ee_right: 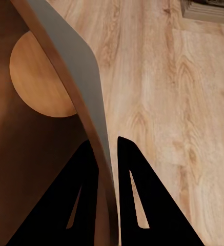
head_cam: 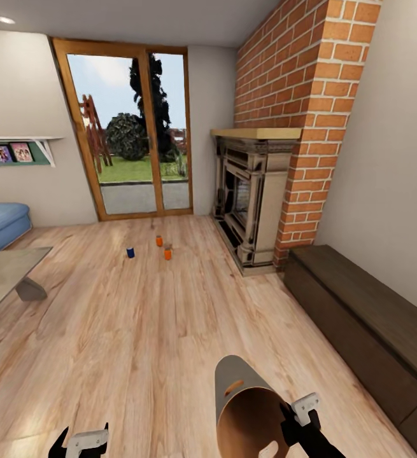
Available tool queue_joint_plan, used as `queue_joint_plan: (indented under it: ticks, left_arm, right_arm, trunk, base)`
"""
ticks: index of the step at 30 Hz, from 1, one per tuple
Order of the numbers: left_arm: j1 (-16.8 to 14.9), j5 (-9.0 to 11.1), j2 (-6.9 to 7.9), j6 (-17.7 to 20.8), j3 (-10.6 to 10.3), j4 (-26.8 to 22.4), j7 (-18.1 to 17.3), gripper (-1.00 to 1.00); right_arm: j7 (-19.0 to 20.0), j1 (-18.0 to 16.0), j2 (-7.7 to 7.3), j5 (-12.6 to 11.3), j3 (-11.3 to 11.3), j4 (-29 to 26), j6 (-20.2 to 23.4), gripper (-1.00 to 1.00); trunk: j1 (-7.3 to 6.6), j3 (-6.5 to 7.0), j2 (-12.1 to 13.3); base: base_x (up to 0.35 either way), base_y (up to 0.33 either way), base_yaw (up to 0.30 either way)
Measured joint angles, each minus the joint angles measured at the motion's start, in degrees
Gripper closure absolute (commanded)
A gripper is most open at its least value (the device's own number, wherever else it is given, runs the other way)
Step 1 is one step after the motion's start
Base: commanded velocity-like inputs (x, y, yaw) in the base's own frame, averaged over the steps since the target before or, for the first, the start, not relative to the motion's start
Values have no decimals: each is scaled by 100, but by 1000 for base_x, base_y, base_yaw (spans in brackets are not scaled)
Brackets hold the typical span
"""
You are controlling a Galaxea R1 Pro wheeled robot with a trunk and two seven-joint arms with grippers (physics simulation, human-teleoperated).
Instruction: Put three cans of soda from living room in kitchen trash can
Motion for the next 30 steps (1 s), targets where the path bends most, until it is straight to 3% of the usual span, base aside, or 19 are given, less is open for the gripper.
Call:
queue_joint_plan:
  ticks: [30]
  left_arm:
    - [0, -8, 0, 10, -5, 2, -5, -100]
  right_arm:
    - [4, 0, 41, 4, 2, -1, 0, 100]
  trunk:
    - [0, 46, 0]
  base:
    - [321, 93, -18]
